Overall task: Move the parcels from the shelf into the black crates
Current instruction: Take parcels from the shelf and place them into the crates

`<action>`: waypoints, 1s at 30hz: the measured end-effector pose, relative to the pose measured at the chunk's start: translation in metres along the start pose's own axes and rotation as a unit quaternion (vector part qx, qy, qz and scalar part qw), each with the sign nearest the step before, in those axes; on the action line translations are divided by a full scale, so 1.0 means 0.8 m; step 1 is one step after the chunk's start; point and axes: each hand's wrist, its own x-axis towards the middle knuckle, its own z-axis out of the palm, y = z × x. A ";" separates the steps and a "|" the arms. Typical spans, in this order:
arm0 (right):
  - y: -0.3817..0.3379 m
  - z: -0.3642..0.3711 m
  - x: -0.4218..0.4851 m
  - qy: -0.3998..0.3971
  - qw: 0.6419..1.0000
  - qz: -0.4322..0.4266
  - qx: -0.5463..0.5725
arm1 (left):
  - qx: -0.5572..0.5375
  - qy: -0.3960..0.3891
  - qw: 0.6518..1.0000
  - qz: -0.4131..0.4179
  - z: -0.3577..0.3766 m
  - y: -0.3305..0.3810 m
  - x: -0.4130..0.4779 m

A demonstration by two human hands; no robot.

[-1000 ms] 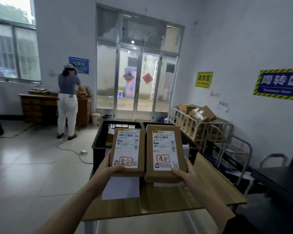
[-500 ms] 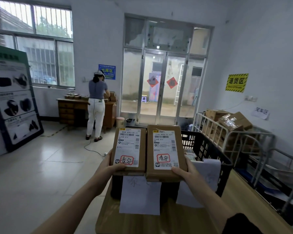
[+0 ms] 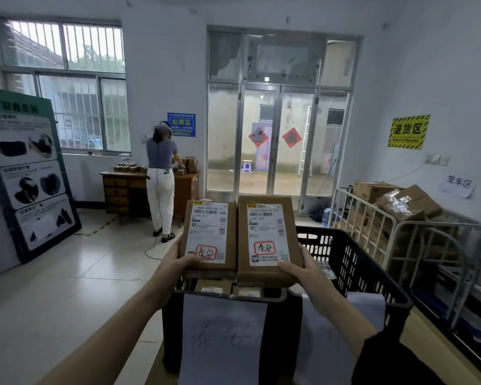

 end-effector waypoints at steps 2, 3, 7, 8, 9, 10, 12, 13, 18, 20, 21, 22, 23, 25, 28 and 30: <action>0.002 -0.008 0.019 -0.001 1.000 -0.006 0.013 | -0.008 0.014 1.000 0.002 0.004 -0.005 0.020; 0.004 -0.012 0.027 -0.003 1.000 -0.007 0.017 | -0.010 0.019 1.000 0.001 0.006 -0.008 0.028; 0.019 -0.020 0.054 -0.007 1.000 0.009 0.023 | -0.010 0.040 0.999 -0.014 0.008 -0.023 0.055; 0.024 -0.022 0.061 -0.008 1.000 0.011 0.021 | -0.011 0.046 0.999 -0.019 0.008 -0.027 0.062; 0.028 -0.024 0.068 -0.007 1.000 0.012 0.018 | -0.013 0.050 0.998 -0.021 0.009 -0.029 0.068; 0.033 -0.025 0.075 -0.007 1.000 0.013 0.014 | -0.015 0.054 0.998 -0.025 0.008 -0.033 0.075; 0.041 -0.025 0.086 -0.007 1.000 0.015 0.011 | -0.017 0.065 0.997 -0.038 0.006 -0.041 0.089; 0.044 -0.024 0.092 -0.007 1.000 0.018 0.012 | -0.017 0.069 0.997 -0.044 0.004 -0.044 0.095; 0.067 -0.015 0.125 0.002 0.998 0.044 0.034 | -0.006 0.084 0.994 -0.076 -0.010 -0.068 0.129; 0.081 -0.010 0.141 0.005 0.998 0.060 0.033 | 0.001 0.087 0.992 -0.089 -0.018 -0.081 0.145; 0.089 -0.007 0.149 0.006 0.997 0.070 0.035 | 0.005 0.089 0.991 -0.097 -0.023 -0.087 0.152; 0.097 -0.005 0.156 0.007 0.996 0.080 0.038 | 0.011 0.090 0.990 -0.105 -0.027 -0.093 0.159; 0.104 -0.001 0.164 0.013 0.995 0.092 0.038 | 0.017 0.089 0.990 -0.112 -0.030 -0.100 0.166; 0.118 0.007 0.177 0.030 0.993 0.110 0.024 | 0.029 0.086 0.987 -0.131 -0.037 -0.114 0.181; 0.141 0.016 0.194 0.046 0.988 0.146 0.013 | 0.046 0.077 0.981 -0.172 -0.048 -0.138 0.202; 0.157 0.020 0.205 0.048 0.983 0.177 0.015 | 0.063 0.068 0.975 -0.202 -0.054 -0.153 0.214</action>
